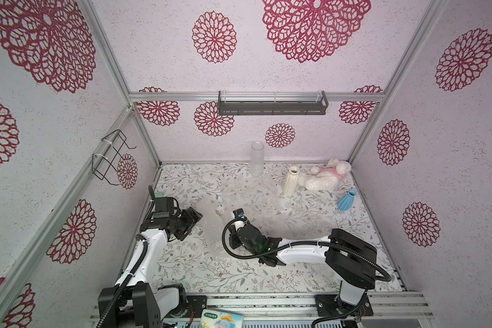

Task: Unwrap the vase from the bubble wrap
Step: Unwrap the bubble wrap at the center of the board.

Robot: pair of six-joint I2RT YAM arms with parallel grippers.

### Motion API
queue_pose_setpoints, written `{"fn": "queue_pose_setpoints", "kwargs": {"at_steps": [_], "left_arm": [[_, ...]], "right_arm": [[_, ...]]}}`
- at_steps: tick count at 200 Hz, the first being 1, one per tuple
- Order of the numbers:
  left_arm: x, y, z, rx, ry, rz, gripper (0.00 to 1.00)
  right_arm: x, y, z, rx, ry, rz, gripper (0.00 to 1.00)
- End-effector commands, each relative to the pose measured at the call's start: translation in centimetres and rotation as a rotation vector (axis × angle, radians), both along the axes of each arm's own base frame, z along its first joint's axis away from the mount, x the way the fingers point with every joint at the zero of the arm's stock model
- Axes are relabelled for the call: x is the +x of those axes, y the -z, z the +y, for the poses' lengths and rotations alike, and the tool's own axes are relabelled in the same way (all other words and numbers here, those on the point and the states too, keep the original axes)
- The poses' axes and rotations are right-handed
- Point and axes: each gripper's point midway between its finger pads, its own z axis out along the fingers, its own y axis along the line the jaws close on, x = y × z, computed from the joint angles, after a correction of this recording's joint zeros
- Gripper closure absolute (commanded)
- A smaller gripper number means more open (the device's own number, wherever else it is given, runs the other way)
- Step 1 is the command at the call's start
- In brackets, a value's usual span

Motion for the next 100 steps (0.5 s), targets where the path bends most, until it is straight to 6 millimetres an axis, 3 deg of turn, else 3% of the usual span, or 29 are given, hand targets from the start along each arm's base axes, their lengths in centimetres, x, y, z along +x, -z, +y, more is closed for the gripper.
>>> {"fn": "queue_pose_setpoints", "kwargs": {"at_steps": [1,100], "left_arm": [[-0.4,-0.2,-0.9,0.108,0.040,0.006,0.16],[-2.1,3.9,-4.0,0.327,0.107,0.130,0.17]], "right_arm": [[0.6,-3.9,-0.1,0.159,-0.006,-0.014,1.00],[0.8,-2.8,-1.1,0.237,-0.053,0.025,1.00]]}}
